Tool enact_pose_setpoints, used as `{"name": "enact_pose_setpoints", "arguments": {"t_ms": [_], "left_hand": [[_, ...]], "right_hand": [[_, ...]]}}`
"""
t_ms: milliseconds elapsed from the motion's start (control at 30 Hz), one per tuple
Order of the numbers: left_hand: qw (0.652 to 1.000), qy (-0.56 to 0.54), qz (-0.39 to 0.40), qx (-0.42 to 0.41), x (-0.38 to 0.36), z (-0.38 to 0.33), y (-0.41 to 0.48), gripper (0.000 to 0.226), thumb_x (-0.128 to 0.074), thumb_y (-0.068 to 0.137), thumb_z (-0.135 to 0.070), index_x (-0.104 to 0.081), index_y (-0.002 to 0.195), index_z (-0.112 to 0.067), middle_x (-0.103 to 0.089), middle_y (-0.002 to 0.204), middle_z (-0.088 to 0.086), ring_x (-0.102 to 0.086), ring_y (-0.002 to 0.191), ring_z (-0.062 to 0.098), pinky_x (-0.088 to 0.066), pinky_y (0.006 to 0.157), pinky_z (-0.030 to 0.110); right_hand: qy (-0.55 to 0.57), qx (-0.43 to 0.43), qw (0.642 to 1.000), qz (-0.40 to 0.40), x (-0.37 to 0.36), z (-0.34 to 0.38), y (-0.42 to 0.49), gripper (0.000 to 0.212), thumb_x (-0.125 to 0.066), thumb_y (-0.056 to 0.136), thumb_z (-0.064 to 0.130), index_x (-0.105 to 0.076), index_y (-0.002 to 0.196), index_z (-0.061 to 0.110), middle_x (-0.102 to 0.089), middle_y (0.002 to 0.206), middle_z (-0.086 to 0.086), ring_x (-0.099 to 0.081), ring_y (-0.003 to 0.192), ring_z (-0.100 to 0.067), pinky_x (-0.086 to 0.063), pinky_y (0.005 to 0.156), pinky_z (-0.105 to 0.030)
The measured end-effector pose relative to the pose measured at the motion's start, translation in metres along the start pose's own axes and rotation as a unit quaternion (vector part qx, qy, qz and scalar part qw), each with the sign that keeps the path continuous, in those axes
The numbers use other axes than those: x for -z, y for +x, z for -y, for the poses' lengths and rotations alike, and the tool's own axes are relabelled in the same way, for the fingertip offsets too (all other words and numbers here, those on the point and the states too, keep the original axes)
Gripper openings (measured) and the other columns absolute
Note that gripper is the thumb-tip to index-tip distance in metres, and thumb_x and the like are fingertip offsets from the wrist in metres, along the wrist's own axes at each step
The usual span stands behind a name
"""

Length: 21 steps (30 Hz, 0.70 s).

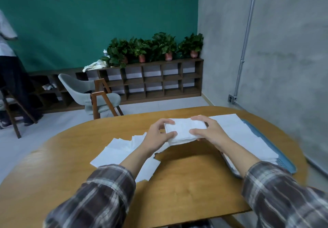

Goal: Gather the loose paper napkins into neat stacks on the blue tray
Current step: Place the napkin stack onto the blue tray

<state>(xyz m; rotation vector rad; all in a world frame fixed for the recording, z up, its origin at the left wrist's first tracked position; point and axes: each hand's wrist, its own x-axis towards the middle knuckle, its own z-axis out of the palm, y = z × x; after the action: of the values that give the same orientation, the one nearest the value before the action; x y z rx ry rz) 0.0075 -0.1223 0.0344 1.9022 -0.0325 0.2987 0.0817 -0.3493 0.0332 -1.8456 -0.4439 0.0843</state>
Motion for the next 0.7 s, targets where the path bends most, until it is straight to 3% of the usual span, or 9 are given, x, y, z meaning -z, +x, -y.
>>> {"name": "enact_pose_setpoints", "arguments": {"t_ms": [100,267,367,433,567,633,700], "left_hand": [[1.000,-0.019,0.020,0.006,-0.037,-0.010,0.020,0.035,-0.081,0.090,-0.016,-0.066,0.117,-0.031,-0.066,0.125,-0.003,-0.065,0.116,0.024,-0.062,0.092,0.043],[0.998,-0.042,0.044,0.024,-0.098,-0.024,0.048,0.029,-0.074,0.095,-0.013,-0.064,0.118,-0.027,-0.063,0.120,0.004,-0.063,0.114,0.025,-0.062,0.090,0.052],[0.998,-0.027,0.046,0.021,-0.131,-0.027,0.058,0.029,-0.076,0.092,-0.011,-0.066,0.116,-0.024,-0.065,0.120,0.002,-0.063,0.109,0.018,-0.062,0.090,0.037],[0.998,-0.023,0.044,0.026,-0.150,-0.027,0.065,0.030,-0.078,0.090,-0.010,-0.067,0.114,-0.023,-0.064,0.116,0.002,-0.063,0.091,0.014,-0.061,0.077,0.027],[0.998,-0.011,0.046,0.051,-0.175,-0.023,0.074,0.031,-0.082,0.086,-0.010,-0.069,0.106,-0.029,-0.064,0.108,-0.001,-0.066,0.077,0.021,-0.064,0.080,0.051],[0.997,0.004,0.049,0.052,-0.182,-0.019,0.077,0.032,-0.083,0.085,-0.011,-0.069,0.103,-0.032,-0.064,0.109,-0.002,-0.065,0.079,0.022,-0.062,0.084,0.053],[0.997,0.018,0.052,0.053,-0.186,-0.014,0.079,0.033,-0.082,0.084,-0.012,-0.068,0.102,-0.036,-0.064,0.110,-0.004,-0.067,0.081,0.026,-0.062,0.085,0.052]], "right_hand": [[0.011,0.001,1.000,-0.028,0.044,-0.011,0.006,0.041,-0.086,0.085,0.015,-0.072,0.119,0.033,-0.058,0.139,0.000,-0.060,0.120,-0.024,-0.065,0.074,-0.032],[0.021,-0.008,0.996,-0.082,0.109,-0.033,0.007,0.039,-0.086,0.083,0.002,-0.076,0.116,0.020,-0.063,0.131,-0.010,-0.060,0.118,-0.021,-0.062,0.064,-0.025],[-0.001,-0.020,0.994,-0.109,0.142,-0.048,0.003,0.040,-0.086,0.084,0.003,-0.077,0.118,0.020,-0.066,0.129,-0.005,-0.062,0.115,-0.020,-0.061,0.065,-0.022],[-0.013,-0.035,0.992,-0.121,0.158,-0.059,0.001,0.041,-0.087,0.083,0.004,-0.077,0.118,0.023,-0.066,0.129,-0.005,-0.063,0.113,-0.020,-0.061,0.066,-0.023],[-0.057,-0.060,0.988,-0.130,0.173,-0.078,0.000,0.044,-0.089,0.081,0.009,-0.075,0.118,0.027,-0.071,0.125,0.001,-0.066,0.110,-0.019,-0.056,0.074,-0.018],[-0.103,-0.065,0.984,-0.127,0.177,-0.085,0.000,0.047,-0.089,0.082,0.015,-0.074,0.124,0.028,-0.070,0.126,0.008,-0.063,0.115,-0.014,-0.049,0.087,-0.023],[-0.127,-0.079,0.981,-0.125,0.178,-0.089,0.002,0.048,-0.088,0.083,0.018,-0.073,0.127,0.028,-0.069,0.125,0.011,-0.061,0.119,-0.013,-0.044,0.091,-0.026]]}}
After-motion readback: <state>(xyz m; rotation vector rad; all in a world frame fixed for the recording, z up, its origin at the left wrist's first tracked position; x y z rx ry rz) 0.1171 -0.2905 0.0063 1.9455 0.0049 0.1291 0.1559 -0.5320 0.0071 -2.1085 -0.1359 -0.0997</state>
